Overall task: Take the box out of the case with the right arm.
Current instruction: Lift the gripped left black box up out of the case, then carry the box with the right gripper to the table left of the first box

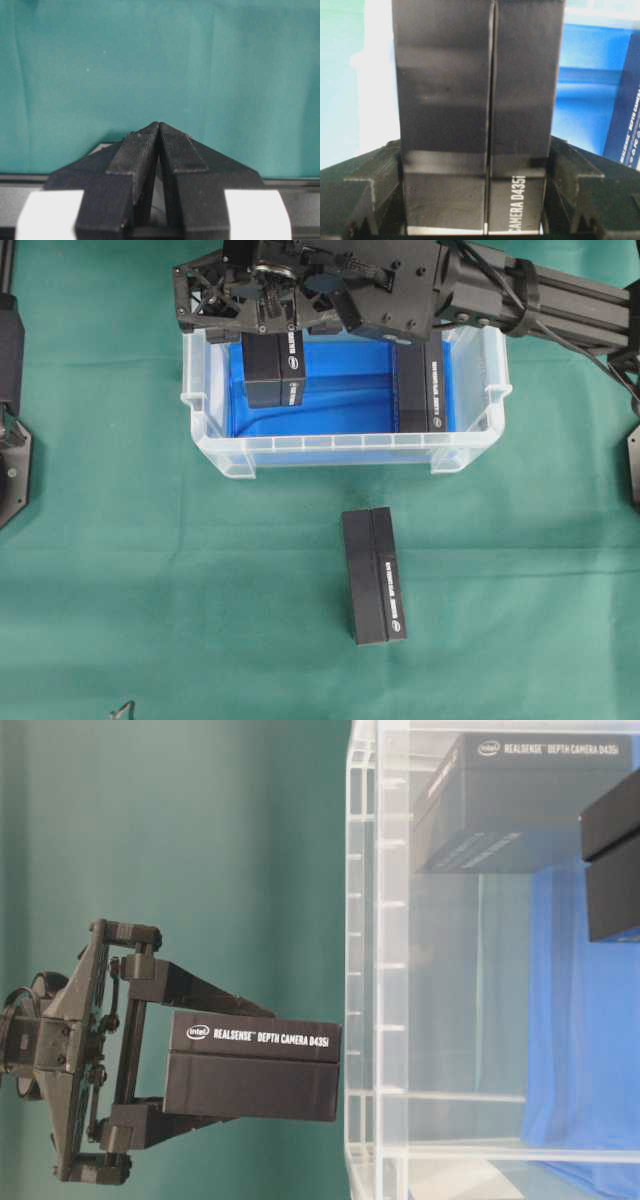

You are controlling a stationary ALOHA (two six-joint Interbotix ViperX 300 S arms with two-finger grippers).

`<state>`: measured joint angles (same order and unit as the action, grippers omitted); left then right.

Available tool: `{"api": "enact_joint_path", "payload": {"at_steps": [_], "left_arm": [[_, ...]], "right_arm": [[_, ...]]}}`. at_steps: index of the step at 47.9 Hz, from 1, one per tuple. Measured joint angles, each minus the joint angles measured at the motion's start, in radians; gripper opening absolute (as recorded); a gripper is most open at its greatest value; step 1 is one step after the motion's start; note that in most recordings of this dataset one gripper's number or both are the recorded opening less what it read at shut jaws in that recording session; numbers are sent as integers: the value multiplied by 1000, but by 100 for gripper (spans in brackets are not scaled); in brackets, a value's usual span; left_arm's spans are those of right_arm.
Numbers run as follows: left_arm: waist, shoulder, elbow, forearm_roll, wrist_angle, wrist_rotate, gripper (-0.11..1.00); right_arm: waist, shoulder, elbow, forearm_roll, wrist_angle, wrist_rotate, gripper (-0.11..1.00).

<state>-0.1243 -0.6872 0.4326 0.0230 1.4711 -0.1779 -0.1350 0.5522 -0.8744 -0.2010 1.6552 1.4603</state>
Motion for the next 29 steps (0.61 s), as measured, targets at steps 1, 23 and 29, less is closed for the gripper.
{"api": "enact_joint_path", "payload": {"at_steps": [1, 23, 29], "left_arm": [[0, -2, 0, 0, 0, 0, 0], [0, 2, 0, 0, 0, 0, 0], [0, 2, 0, 0, 0, 0, 0]], "right_arm": [[2, 0, 0, 0, 2, 2, 65], [80, -23, -2, -8, 25, 63, 65], [124, -23, -2, -9, 23, 103, 65]]}}
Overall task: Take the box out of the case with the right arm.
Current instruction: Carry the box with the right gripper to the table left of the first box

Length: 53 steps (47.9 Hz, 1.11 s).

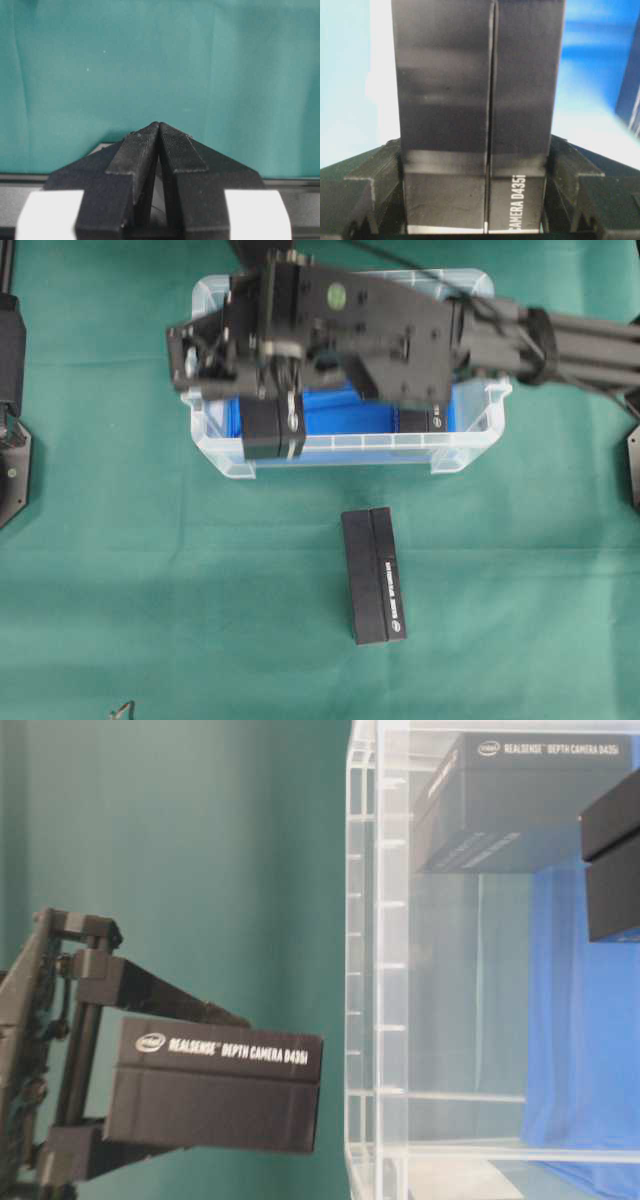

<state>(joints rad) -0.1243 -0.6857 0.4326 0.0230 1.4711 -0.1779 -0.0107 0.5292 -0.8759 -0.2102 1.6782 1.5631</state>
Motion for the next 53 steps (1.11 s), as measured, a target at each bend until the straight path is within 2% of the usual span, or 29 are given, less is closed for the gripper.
{"api": "enact_joint_path", "payload": {"at_steps": [11, 30, 36, 53], "left_arm": [[0, 0, 0, 0, 0, -3, 0], [0, 2, 0, 2, 0, -3, 0], [0, 0, 0, 0, 0, -3, 0], [0, -3, 0, 0, 0, -3, 0]], "right_arm": [[95, 0, 0, -17, 3, 86, 66], [252, 0, 0, -18, 15, 224, 65], [276, 0, 0, -20, 15, 238, 65], [270, 0, 0, -31, 17, 238, 65]]}}
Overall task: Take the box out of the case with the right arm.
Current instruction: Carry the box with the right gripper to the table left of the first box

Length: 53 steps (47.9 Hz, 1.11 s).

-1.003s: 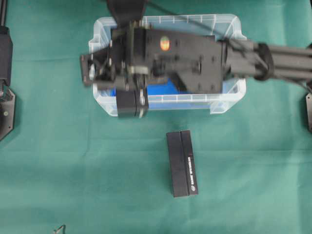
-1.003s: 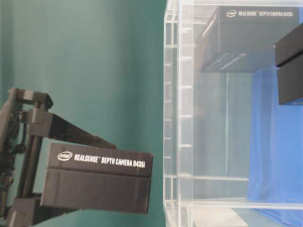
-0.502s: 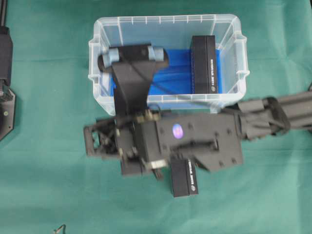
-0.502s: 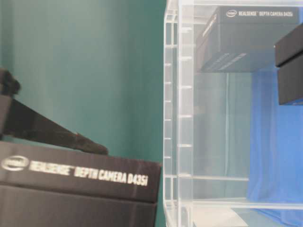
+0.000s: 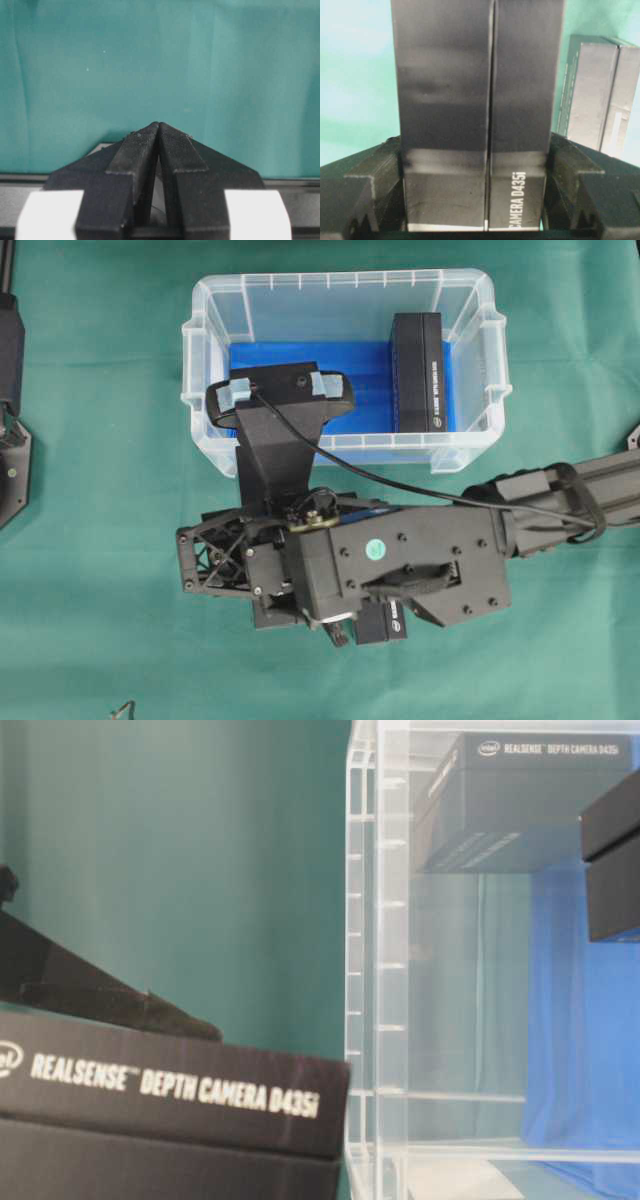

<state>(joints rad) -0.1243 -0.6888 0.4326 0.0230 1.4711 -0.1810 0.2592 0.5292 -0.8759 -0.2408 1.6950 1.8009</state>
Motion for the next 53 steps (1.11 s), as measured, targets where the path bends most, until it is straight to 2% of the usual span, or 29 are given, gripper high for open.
{"api": "enact_joint_path", "payload": {"at_steps": [27, 38, 46, 53], "left_arm": [[0, -2, 0, 0, -3, 0, 0], [0, 0, 0, 0, -3, 0, 0], [0, 0, 0, 0, -3, 0, 0], [0, -2, 0, 0, -5, 0, 0]], "right_arm": [[-8, -2, 0, 0, 29, 0, 65], [-21, 0, 5, 17, 32, 2, 65], [-28, 8, 58, 55, 21, 8, 65], [-32, 11, 133, 83, -44, 18, 65]]}}
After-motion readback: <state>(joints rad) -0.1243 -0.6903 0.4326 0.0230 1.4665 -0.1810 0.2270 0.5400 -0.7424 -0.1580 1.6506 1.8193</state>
